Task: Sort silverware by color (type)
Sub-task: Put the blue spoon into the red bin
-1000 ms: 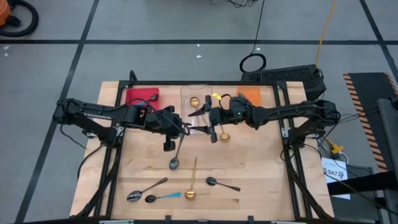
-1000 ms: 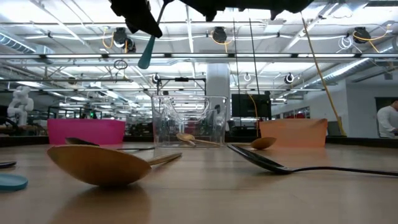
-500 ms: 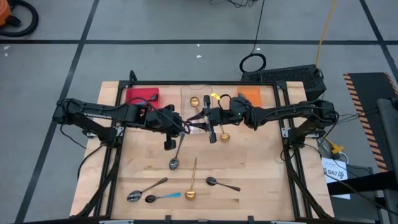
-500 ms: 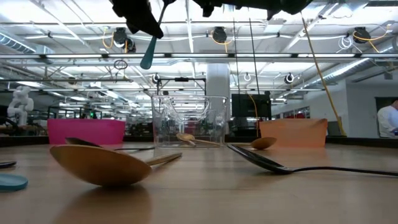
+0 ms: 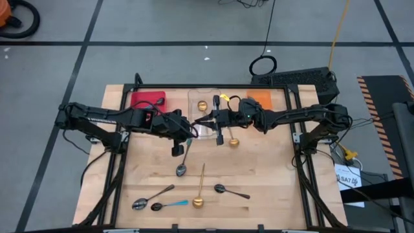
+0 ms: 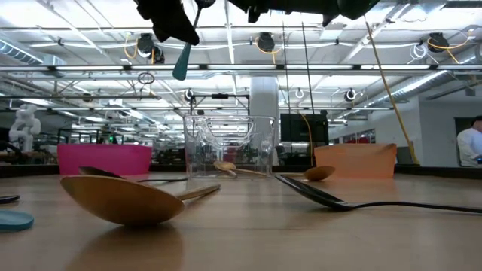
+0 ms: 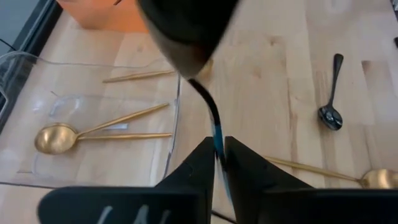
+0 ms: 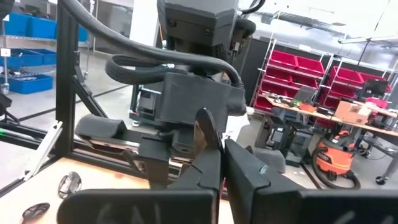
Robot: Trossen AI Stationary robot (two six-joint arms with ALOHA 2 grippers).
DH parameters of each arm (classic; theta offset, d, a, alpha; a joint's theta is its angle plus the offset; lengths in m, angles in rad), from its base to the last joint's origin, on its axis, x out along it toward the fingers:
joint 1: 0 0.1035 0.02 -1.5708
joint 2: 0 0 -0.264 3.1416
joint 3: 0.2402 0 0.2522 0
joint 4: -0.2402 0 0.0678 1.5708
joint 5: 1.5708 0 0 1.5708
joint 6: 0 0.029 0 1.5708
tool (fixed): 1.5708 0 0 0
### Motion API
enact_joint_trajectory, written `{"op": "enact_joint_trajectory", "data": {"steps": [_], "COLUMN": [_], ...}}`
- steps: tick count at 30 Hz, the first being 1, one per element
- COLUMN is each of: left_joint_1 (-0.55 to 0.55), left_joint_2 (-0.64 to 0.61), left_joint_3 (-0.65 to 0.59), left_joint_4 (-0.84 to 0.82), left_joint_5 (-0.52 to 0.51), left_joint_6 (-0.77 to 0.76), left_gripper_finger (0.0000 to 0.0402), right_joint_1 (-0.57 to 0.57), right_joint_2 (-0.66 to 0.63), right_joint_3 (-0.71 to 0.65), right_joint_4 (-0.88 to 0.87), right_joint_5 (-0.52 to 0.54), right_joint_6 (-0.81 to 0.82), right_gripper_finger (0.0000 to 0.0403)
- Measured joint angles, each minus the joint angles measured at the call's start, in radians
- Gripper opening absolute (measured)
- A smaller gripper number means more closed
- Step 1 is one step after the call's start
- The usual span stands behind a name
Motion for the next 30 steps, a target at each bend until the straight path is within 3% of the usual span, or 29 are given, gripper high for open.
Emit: {"op": "enact_joint_trajectory", "data": {"steps": [6, 30], "left_joint_1": [-0.006, -0.004], "left_joint_2": [0.000, 0.000], "left_joint_3": [0.000, 0.000], "left_joint_4": [0.001, -0.009], "left_joint_5": [-0.020, -0.004], "left_joint_6": [0.005, 0.047], "left_gripper_finger": [0.0063, 0.0068], "right_joint_1": [0.000, 0.002], "right_joint_2": [0.000, 0.001], "right_joint_3": [0.000, -0.002], "right_joint_4": [-0.006, -0.027], "right_joint_5": [-0.004, 0.011], "right_joint_6": [-0.001, 0.052], "right_gripper_finger": [0.0001, 0.0001]}}
